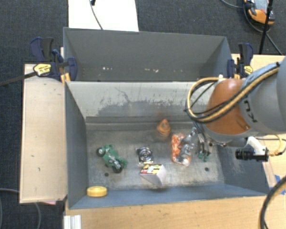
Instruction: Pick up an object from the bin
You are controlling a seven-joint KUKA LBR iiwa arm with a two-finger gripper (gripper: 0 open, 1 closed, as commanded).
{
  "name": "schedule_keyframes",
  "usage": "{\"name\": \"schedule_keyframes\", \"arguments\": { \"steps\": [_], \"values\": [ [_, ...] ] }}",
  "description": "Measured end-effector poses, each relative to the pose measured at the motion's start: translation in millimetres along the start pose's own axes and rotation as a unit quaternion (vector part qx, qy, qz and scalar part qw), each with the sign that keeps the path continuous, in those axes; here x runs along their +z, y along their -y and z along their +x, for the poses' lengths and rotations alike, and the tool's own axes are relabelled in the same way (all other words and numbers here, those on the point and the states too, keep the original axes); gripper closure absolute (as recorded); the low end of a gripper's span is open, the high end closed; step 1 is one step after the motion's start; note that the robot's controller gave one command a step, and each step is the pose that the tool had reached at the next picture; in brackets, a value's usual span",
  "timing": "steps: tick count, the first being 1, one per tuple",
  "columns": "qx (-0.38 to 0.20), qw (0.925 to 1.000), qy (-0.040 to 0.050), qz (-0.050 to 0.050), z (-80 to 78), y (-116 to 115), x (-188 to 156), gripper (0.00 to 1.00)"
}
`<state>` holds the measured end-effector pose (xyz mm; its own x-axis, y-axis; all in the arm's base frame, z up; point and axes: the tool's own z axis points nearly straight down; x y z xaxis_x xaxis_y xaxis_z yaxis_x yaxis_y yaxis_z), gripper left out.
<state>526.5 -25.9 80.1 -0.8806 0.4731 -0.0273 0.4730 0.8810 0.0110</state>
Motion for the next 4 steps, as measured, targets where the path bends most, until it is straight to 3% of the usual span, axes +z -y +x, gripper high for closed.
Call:
{"name": "schedule_keyframes", "arguments": {
  "steps": [2, 4],
  "values": [
    [0.000, 1.0000, -0.0020, 0.001, 0.5, 0.2, -4.1, 1.00],
    [-0.002, 0.9999, -0.0103, 0.004, 1.7, 0.3, -28.7, 1.00]
  ]
}}
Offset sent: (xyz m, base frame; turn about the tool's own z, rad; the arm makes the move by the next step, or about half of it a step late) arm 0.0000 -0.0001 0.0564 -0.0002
